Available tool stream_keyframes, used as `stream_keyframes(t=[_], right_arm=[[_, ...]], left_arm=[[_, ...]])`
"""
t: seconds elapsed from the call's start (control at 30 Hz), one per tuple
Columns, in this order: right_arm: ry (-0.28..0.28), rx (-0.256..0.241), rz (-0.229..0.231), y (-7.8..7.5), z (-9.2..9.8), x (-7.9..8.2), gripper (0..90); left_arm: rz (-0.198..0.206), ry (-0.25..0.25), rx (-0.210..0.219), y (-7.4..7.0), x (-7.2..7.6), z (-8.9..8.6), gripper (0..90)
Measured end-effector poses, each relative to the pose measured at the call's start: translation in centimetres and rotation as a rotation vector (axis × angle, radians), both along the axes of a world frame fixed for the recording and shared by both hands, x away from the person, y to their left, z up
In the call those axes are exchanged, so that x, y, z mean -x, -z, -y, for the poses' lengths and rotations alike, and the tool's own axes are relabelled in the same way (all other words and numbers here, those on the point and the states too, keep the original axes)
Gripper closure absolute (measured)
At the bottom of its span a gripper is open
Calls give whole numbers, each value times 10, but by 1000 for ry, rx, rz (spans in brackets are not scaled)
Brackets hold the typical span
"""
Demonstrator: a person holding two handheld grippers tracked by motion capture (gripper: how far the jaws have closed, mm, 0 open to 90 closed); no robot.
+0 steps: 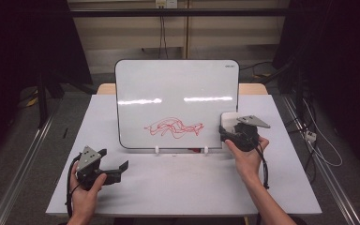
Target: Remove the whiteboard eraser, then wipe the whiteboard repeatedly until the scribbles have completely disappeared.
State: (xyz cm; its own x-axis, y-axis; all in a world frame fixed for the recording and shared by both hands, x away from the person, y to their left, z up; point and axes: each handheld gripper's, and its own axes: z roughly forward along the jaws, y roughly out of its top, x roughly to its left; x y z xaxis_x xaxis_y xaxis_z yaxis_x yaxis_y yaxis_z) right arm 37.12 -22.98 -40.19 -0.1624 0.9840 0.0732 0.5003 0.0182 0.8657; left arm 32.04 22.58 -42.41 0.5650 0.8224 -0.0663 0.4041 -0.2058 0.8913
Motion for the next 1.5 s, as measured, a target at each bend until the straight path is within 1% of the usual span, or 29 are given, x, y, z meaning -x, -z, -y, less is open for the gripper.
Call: stream_keyframes(t=[0.07,0.1,0.17,0.23,0.3,0.53,0.57,0.6,0.7,0.83,0.9,1.03,1.07,1.17,1.2,1.4,1.5], right_arm=[[-14,-17,11,-1,2,1,306],[-34,-11,25,-3,2,4,306],[-40,-4,27,-4,1,5,306],[-61,-4,40,-5,0,8,306],[-83,-4,51,-5,1,11,307],[-115,10,68,-6,4,14,307],[-120,10,69,-6,4,14,307],[-123,13,72,-7,4,15,307],[-140,12,83,-7,2,18,307],[-173,12,95,-8,-2,21,307],[-196,16,94,-7,-4,23,307],[-215,19,98,-7,-5,23,307],[-216,24,106,-8,-6,24,307],[-238,28,107,-9,-9,26,307],[-255,23,108,-10,-10,26,307],[-274,24,102,-10,-13,25,308],[-282,26,122,-11,-14,24,308]], left_arm=[[0,0,1,0,0,0,57],[0,0,1,0,0,0,57],[-5,2,2,0,0,0,57],[-5,4,-5,0,0,0,57],[-2,-1,3,1,0,0,57],[-12,-4,3,3,-1,-2,57],[-13,-8,12,3,-1,-3,57],[-14,-8,8,3,-1,-4,57],[-18,-11,14,3,-1,-5,57],[-13,-10,12,2,-1,-5,57],[-12,-9,11,2,-1,-4,57],[-13,-5,7,2,-1,-2,57],[-12,-3,6,2,-1,-2,57],[-10,-4,3,2,-1,-2,57],[-10,-3,3,2,-1,-2,57],[-12,-6,0,2,-1,-2,57],[-10,-6,-1,2,-2,-2,57]])
